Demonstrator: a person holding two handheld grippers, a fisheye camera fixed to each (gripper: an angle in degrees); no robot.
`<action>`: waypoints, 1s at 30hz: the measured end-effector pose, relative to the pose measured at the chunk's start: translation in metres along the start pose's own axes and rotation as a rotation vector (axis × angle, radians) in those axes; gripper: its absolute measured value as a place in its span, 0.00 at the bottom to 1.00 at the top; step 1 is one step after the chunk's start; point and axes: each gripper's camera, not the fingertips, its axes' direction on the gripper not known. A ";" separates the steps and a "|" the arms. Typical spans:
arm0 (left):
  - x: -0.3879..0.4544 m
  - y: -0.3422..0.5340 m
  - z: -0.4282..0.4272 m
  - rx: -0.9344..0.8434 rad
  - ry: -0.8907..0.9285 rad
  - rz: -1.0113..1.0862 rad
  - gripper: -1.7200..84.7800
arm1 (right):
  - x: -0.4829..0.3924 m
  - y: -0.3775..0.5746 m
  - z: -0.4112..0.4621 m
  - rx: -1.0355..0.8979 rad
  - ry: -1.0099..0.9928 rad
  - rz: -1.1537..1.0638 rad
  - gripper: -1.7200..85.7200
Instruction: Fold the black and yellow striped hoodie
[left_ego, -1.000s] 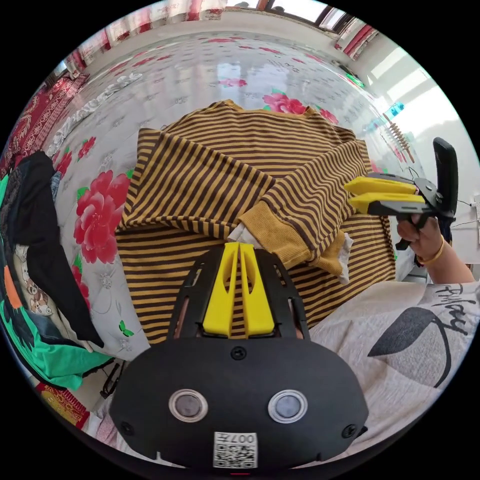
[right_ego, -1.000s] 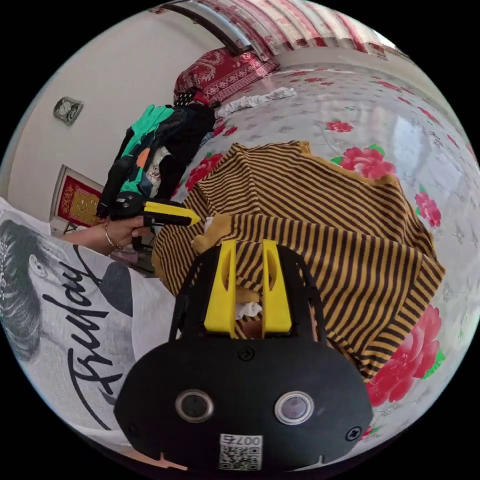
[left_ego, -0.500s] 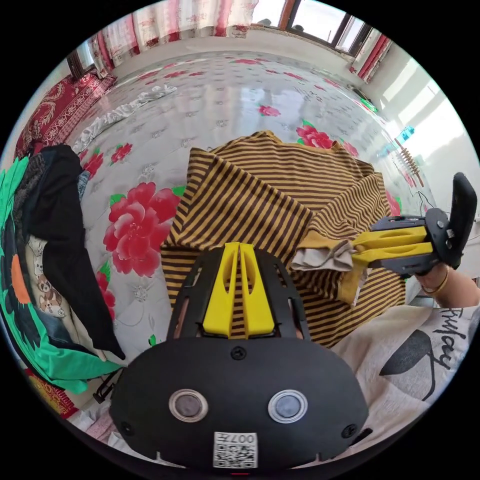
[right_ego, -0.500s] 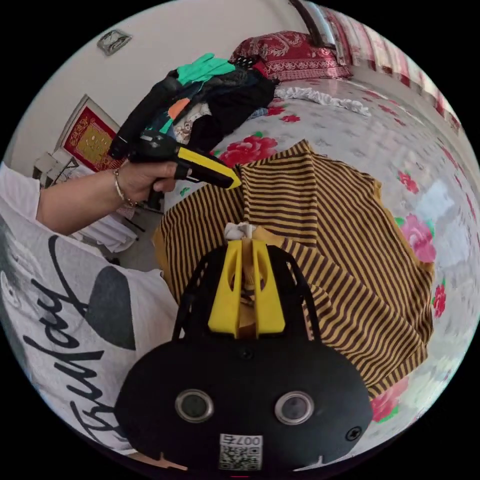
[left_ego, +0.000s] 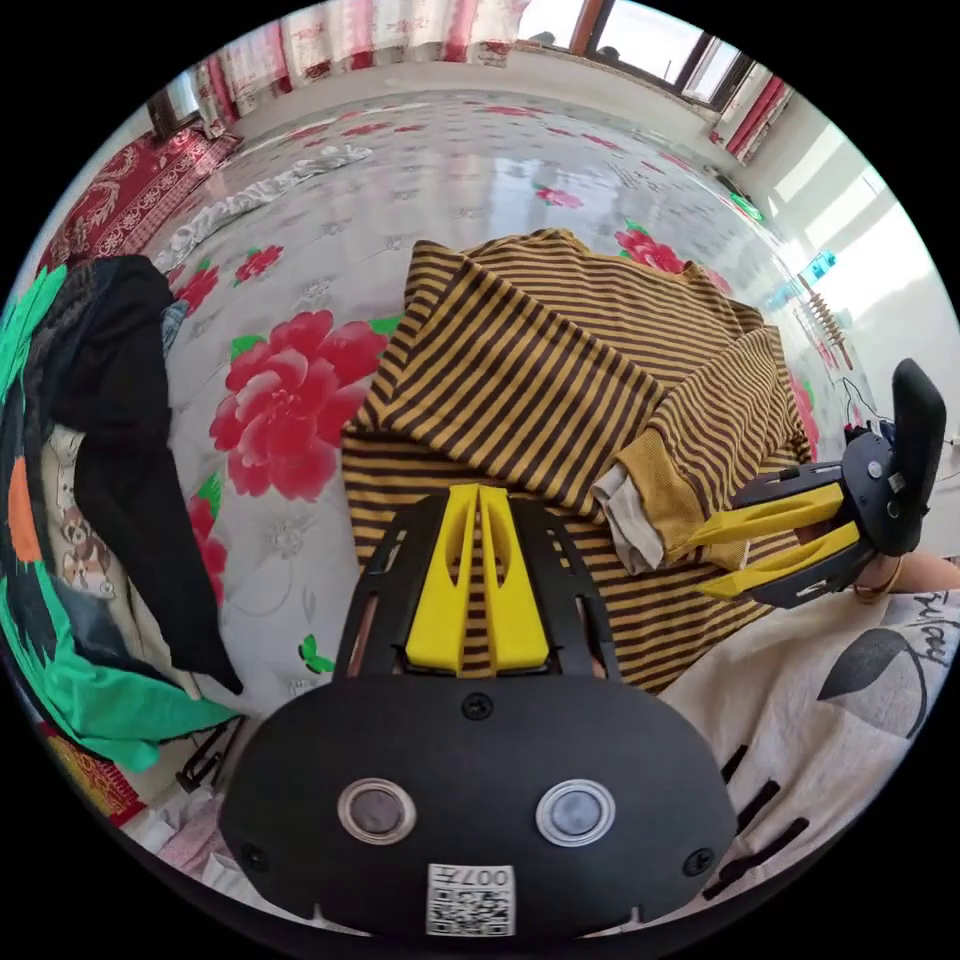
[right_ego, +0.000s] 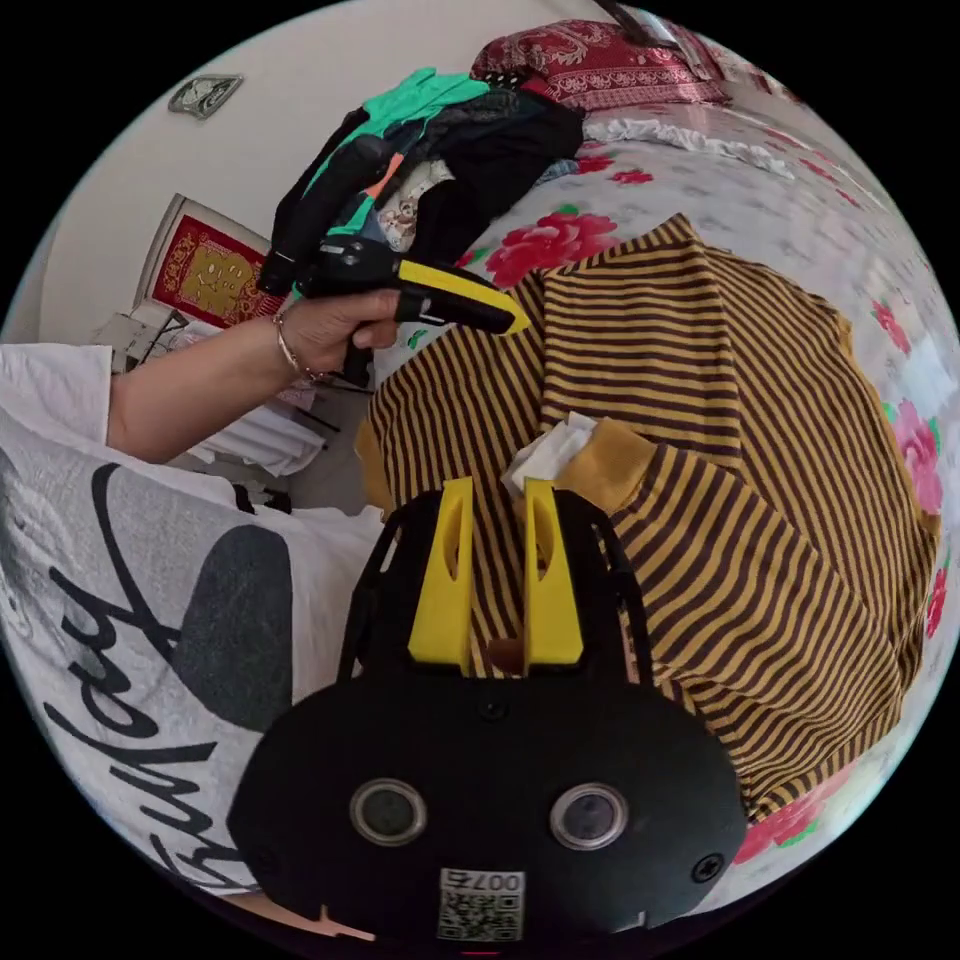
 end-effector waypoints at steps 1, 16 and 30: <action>-0.007 0.020 -0.004 0.007 0.000 -0.036 0.01 | -0.002 0.002 0.000 0.008 -0.016 0.002 0.06; -0.064 0.228 0.010 -0.164 0.003 -0.201 0.11 | 0.012 0.323 -0.077 0.253 0.244 0.873 0.11; -0.055 0.173 0.068 -0.400 0.048 0.048 0.07 | 0.017 0.360 -0.009 -0.049 0.194 0.987 0.08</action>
